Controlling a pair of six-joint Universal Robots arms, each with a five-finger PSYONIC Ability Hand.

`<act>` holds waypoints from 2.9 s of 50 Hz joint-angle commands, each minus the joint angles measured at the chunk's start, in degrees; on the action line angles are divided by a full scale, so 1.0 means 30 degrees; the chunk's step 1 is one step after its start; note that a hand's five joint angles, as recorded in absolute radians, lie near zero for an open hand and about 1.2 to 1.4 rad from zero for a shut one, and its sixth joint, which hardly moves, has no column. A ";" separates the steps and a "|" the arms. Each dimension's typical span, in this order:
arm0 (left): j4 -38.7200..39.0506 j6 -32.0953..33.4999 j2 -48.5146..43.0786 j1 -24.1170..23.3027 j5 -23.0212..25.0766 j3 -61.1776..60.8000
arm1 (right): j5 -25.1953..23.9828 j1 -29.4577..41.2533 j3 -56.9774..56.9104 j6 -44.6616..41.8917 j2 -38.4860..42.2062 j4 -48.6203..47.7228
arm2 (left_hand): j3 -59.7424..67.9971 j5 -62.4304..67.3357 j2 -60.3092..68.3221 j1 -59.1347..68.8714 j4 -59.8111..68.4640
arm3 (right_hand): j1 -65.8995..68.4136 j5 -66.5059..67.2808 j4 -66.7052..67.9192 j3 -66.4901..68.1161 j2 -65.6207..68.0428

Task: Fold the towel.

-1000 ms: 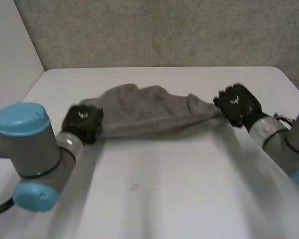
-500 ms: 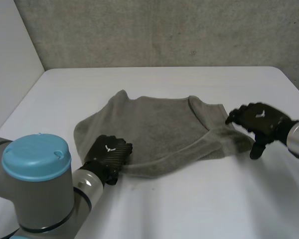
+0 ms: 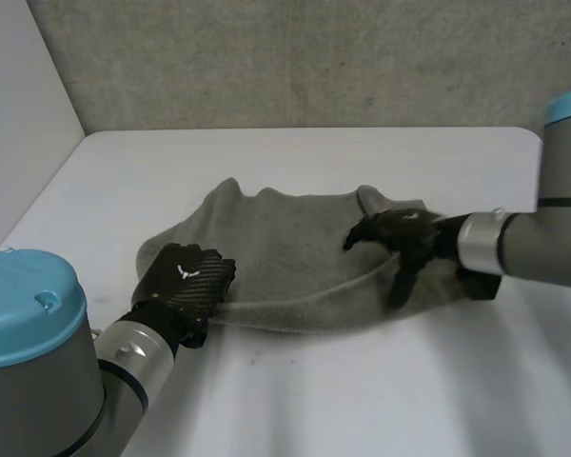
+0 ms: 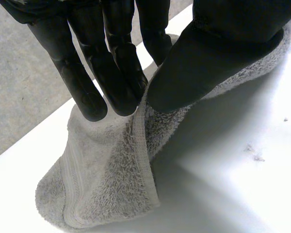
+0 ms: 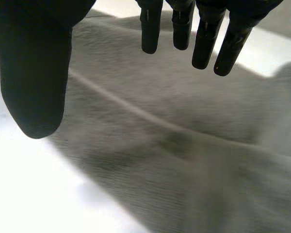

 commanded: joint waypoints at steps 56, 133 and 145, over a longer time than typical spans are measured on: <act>0.9945 0.0172 -0.4689 0.4882 0.0313 0.8508 | 0.6192 0.1933 -0.2953 -0.0528 -0.2129 -1.6623 | 0.3448 0.3510 0.3405 0.3805 0.3424 | 2.1704 2.1255 2.1565 2.1521 2.1936; 0.6504 -1.0610 -0.8612 -0.0772 0.2659 0.7050 | 0.5701 0.4307 0.9600 -0.3452 -1.6700 -1.0088 | -1.6288 -1.6226 -1.6331 -1.5931 -1.6312 | 2.1704 2.1255 2.1565 2.1521 2.1936; 0.6328 -0.7773 -0.7563 0.0018 -0.0857 0.5091 | 0.5700 0.3984 0.9511 -0.3833 -1.6759 -1.0088 | -1.5720 -1.5659 -1.5763 -1.5363 -1.5745 | 2.1704 2.1255 2.1565 2.1521 2.1936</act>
